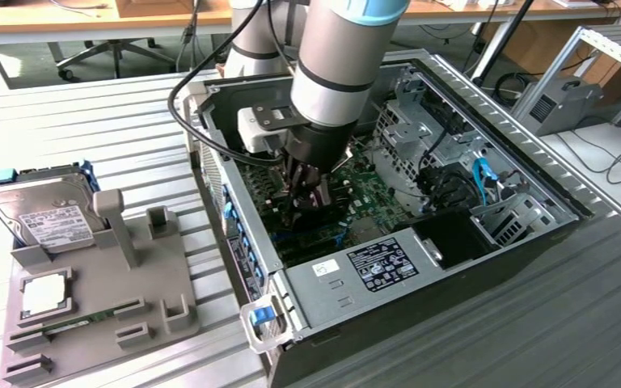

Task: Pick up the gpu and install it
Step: 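Press down on the gpu until it lock into place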

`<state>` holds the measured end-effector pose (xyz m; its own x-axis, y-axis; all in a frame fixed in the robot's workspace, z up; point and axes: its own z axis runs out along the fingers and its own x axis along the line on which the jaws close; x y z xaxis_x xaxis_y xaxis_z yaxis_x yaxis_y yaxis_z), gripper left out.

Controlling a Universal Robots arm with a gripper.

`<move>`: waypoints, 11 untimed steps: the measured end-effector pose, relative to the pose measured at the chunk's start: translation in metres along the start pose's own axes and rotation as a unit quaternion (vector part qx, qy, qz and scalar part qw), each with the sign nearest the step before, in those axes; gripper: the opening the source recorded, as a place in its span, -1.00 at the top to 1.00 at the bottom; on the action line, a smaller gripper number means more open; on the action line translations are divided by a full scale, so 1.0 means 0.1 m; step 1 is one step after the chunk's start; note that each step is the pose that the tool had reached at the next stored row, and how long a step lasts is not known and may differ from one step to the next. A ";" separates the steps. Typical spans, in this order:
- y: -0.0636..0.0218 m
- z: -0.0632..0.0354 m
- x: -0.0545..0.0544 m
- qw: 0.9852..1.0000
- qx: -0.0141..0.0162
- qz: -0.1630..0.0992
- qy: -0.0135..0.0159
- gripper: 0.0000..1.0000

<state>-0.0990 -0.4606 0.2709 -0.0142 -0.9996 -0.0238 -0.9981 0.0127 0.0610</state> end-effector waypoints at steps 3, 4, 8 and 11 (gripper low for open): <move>0.001 -0.058 0.00 1.000 0.000 0.000 0.001 0.79; 0.002 -0.080 0.00 1.000 0.000 0.000 0.001 0.79; -0.035 -0.116 -0.01 1.000 0.000 0.000 0.001 0.79; -0.125 -0.124 -0.01 1.000 0.000 0.000 0.001 0.79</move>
<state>-0.0858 -0.4604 0.2825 -0.0142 -0.9997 -0.0211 -0.9981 0.0129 0.0609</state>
